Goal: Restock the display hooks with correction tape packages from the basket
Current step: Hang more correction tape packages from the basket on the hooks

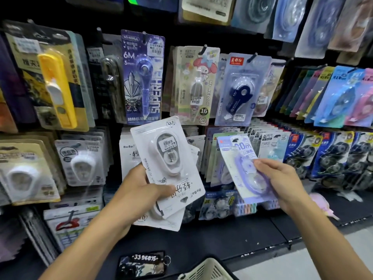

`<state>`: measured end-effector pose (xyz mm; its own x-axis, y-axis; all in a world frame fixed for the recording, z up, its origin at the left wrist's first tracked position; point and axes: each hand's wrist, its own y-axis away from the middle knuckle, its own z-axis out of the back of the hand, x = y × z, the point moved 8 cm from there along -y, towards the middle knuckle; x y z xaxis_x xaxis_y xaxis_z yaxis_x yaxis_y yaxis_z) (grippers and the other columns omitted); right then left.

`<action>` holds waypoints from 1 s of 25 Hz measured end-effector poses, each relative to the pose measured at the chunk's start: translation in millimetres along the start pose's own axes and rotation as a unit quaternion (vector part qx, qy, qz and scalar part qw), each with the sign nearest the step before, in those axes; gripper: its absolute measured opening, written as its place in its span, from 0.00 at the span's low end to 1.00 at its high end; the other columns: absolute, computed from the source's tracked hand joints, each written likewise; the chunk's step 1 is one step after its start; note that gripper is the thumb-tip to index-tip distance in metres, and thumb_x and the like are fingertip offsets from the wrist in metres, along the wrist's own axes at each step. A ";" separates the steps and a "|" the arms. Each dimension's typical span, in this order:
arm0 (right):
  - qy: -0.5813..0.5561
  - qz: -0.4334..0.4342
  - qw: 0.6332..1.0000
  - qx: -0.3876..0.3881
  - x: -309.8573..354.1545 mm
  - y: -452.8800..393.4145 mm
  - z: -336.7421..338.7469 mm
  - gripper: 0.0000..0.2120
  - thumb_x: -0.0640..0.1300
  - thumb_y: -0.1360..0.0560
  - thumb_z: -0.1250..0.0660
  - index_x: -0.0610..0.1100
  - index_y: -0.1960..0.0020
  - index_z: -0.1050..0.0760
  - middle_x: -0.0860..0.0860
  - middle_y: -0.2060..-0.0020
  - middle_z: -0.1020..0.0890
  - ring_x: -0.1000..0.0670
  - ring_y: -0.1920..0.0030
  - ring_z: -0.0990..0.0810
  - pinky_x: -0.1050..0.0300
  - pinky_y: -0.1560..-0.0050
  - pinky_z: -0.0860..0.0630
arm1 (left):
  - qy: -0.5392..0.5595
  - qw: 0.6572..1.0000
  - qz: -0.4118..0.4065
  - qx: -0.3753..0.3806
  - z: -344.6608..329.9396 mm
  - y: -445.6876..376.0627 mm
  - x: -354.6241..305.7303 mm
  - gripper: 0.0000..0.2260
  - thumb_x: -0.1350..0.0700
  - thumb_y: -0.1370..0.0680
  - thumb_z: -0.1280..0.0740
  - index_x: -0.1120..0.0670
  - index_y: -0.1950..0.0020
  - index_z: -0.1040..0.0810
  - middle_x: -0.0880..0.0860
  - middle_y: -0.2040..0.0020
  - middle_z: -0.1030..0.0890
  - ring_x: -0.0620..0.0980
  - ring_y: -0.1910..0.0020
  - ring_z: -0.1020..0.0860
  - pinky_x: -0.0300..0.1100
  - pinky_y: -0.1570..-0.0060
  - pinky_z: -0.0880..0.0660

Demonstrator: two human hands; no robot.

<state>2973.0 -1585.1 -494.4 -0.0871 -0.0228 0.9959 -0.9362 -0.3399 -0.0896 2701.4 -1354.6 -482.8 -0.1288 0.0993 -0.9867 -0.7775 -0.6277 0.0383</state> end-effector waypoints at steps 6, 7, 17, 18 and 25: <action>0.160 0.119 0.980 -0.021 -7.6 -5.5 -45.6 0.07 0.47 0.18 0.36 0.52 0.44 0.20 0.55 0.53 0.20 0.61 0.58 0.21 0.66 0.57 0.27 | -0.035 0.999 0.002 0.013 -16.0 6.9 5.8 0.16 0.64 0.26 0.25 0.44 0.46 0.20 0.39 0.54 0.13 0.38 0.56 0.14 0.40 0.54 0.20; 0.170 0.132 0.976 -0.026 -8.6 -6.6 -47.7 0.07 0.48 0.17 0.38 0.51 0.44 0.21 0.55 0.55 0.22 0.63 0.63 0.22 0.68 0.62 0.28 | -0.037 0.999 0.003 0.013 -16.4 7.6 6.8 0.16 0.64 0.26 0.25 0.44 0.45 0.20 0.39 0.54 0.13 0.38 0.56 0.15 0.38 0.55 0.21; 0.126 0.203 0.968 0.079 50.0 48.3 -80.8 0.15 0.54 0.24 0.28 0.56 0.39 0.25 0.59 0.49 0.18 0.55 0.48 0.18 0.57 0.50 0.20 | -0.141 0.985 0.021 0.100 -23.3 3.0 6.0 0.22 0.63 0.30 0.24 0.44 0.41 0.21 0.41 0.50 0.13 0.41 0.51 0.15 0.45 0.43 0.18; 0.101 0.203 0.958 0.174 58.9 60.5 -100.7 0.23 0.55 0.27 0.25 0.60 0.35 0.28 0.61 0.46 0.19 0.56 0.47 0.19 0.59 0.48 0.19 | -0.189 0.973 0.009 0.131 -26.9 4.8 4.5 0.23 0.62 0.31 0.24 0.42 0.41 0.22 0.40 0.50 0.13 0.40 0.51 0.15 0.44 0.44 0.18; 0.058 0.038 0.969 0.236 42.6 77.5 -108.5 0.07 0.42 0.36 0.21 0.47 0.60 0.17 0.41 0.61 0.14 0.44 0.63 0.17 0.49 0.61 0.19 | -0.124 0.987 -0.039 0.095 -5.9 11.4 -5.1 0.19 0.64 0.29 0.22 0.49 0.44 0.20 0.48 0.53 0.12 0.48 0.57 0.13 0.49 0.56 0.15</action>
<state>2859.7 -1510.4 -459.8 -0.2136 0.0323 0.9764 -0.6675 -0.7346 -0.1217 2696.8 -1366.9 -478.2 -0.1929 0.3420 -0.9197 -0.8889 -0.4577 0.0163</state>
